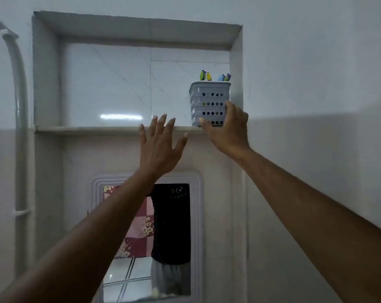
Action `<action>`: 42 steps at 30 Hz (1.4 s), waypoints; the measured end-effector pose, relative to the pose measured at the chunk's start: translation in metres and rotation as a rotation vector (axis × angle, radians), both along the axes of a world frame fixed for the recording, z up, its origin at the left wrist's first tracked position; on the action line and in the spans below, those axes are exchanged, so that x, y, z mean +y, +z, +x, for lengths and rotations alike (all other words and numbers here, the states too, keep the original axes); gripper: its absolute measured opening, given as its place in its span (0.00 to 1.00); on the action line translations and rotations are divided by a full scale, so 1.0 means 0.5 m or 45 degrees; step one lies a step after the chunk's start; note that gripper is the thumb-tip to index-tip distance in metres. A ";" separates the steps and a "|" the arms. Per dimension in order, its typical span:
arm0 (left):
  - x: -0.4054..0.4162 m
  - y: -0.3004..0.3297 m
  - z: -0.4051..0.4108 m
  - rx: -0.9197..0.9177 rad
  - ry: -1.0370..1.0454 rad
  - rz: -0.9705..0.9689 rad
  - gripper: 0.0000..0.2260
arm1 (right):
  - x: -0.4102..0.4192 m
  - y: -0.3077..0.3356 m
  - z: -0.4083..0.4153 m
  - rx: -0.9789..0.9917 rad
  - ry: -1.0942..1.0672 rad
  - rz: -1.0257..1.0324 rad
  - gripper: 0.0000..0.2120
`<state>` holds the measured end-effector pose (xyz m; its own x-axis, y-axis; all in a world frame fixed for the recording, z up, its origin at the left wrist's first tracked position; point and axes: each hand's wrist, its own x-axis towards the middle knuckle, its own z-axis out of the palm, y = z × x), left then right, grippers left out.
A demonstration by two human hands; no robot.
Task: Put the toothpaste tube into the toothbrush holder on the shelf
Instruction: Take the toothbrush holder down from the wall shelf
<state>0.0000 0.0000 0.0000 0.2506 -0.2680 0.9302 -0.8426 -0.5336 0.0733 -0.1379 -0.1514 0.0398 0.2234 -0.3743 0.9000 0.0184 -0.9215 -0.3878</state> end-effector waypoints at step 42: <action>0.230 -0.499 -0.289 0.744 -0.295 0.215 0.25 | 0.146 -0.583 -0.270 0.136 0.329 0.627 0.60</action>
